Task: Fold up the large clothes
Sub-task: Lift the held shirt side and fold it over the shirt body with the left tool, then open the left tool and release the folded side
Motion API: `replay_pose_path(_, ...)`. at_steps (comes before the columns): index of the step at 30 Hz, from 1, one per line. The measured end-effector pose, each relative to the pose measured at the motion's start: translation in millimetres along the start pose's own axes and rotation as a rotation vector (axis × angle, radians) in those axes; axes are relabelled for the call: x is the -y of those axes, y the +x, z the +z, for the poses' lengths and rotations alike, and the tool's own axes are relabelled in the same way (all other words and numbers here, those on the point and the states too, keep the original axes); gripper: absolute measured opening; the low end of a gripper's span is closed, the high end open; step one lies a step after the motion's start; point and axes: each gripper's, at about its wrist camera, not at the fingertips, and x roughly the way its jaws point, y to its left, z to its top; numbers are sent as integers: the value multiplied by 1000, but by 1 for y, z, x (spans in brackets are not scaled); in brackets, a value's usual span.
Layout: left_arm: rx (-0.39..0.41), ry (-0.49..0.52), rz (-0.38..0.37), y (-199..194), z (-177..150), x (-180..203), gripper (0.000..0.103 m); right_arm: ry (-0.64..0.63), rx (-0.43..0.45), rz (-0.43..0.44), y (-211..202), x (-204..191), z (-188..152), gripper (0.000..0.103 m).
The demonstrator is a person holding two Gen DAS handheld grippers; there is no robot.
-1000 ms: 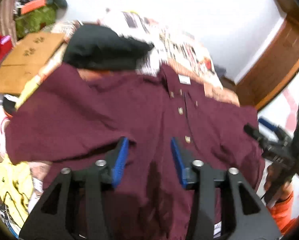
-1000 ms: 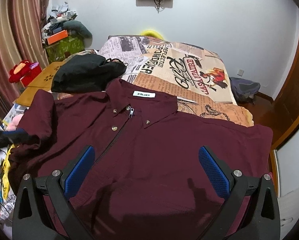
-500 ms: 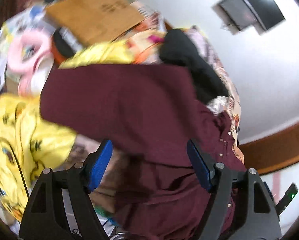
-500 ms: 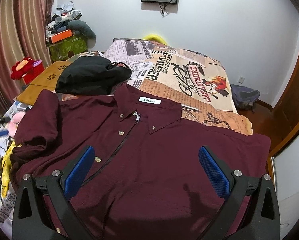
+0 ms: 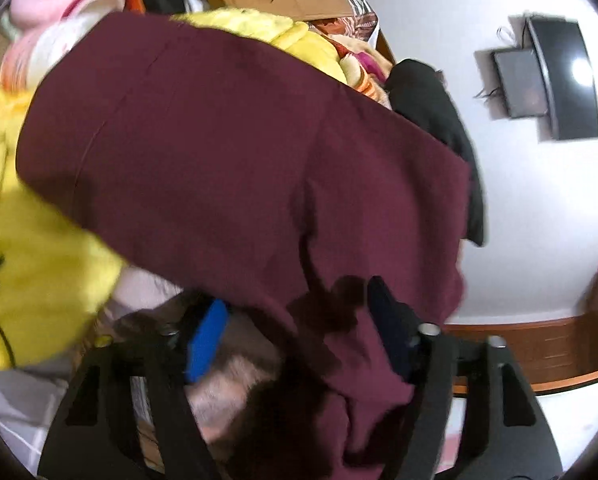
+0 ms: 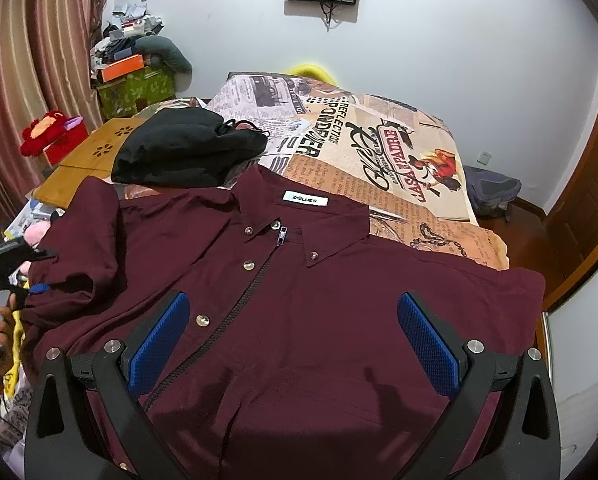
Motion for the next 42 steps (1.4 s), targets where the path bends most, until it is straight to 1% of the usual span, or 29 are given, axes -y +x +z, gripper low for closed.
replay_pose_path(2, 36, 65, 80, 1, -2, 12, 52, 7, 0, -4, 0, 1, -1, 103)
replay_pose_path(3, 59, 111, 131, 1, -4, 21, 41, 13, 0, -5, 0, 2, -2, 103)
replay_pose_path(4, 69, 141, 162, 3, -4, 26, 26, 20, 0, -4, 1, 3, -2, 103)
replay_pose_path(6, 99, 222, 233, 3, -7, 43, 11, 33, 1, -1, 0, 8, -4, 103)
replay_pose_path(7, 122, 262, 261, 0, -8, 55, 10, 38, 3, -1, 0, 9, -4, 103)
replay_pose_path(9, 172, 346, 276, -12, -13, 85, 8, 45, 5, -3, -2, 14, -5, 103)
replay_pose_path(10, 191, 375, 272, -20, -12, 95, 8, 51, 9, -3, -2, 17, -6, 103)
replay_pose_path(12, 253, 474, 242, -41, -22, 135, 7, 63, 18, -4, -5, 23, -7, 103)
replay_pose_path(13, 275, 514, 226, -47, -22, 149, 7, 70, 21, -6, -6, 27, -7, 103)
replay_pose_path(16, 358, 671, 174, -69, -48, 210, 7, 100, 23, -5, -9, 39, -9, 103)
replay_pose_path(18, 386, 766, 128, -77, -68, 248, 7, 120, 32, -1, -13, 47, -10, 103)
replay_pose_path(19, 392, 808, 101, -73, -76, 270, 7, 132, 40, -5, -15, 52, -11, 103)
replay_pose_path(21, 386, 891, 40, -71, -99, 303, 6, 148, 50, -12, -19, 60, -13, 103)
replay_pose_path(24, 354, 1002, -29, -58, -129, 342, 6, 164, 55, -26, -24, 72, -16, 103)
replay_pose_path(25, 330, 1046, -52, -48, -140, 358, 6, 170, 62, -33, -27, 76, -17, 103)
replay_pose_path(27, 287, 1110, -75, -33, -165, 373, 6, 181, 67, -42, -31, 83, -20, 103)
replay_pose_path(29, 229, 1176, -77, -10, -192, 381, 6, 195, 69, -48, -36, 90, -22, 103)
replay_pose_path(30, 198, 1196, -73, 1, -201, 381, 6, 200, 73, -50, -39, 93, -24, 103)
replay_pose_path(31, 142, 1208, -67, 16, -212, 378, 6, 204, 77, -53, -42, 95, -25, 103)
replay_pose_path(34, -59, 1197, -36, 62, -237, 366, 6, 210, 75, -65, -47, 100, -30, 103)
replay_pose_path(36, -175, 1186, -2, 88, -249, 356, 6, 209, 70, -74, -47, 103, -32, 103)
replay_pose_path(39, -276, 1202, 25, 105, -271, 345, 7, 202, 58, -94, -46, 106, -36, 103)
replay_pose_path(41, -303, 1223, 31, 108, -278, 340, 12, 198, 49, -106, -45, 106, -38, 103)
replay_pose_path(42, -305, 1238, 31, 104, -279, 336, 18, 195, 45, -112, -44, 106, -40, 103)
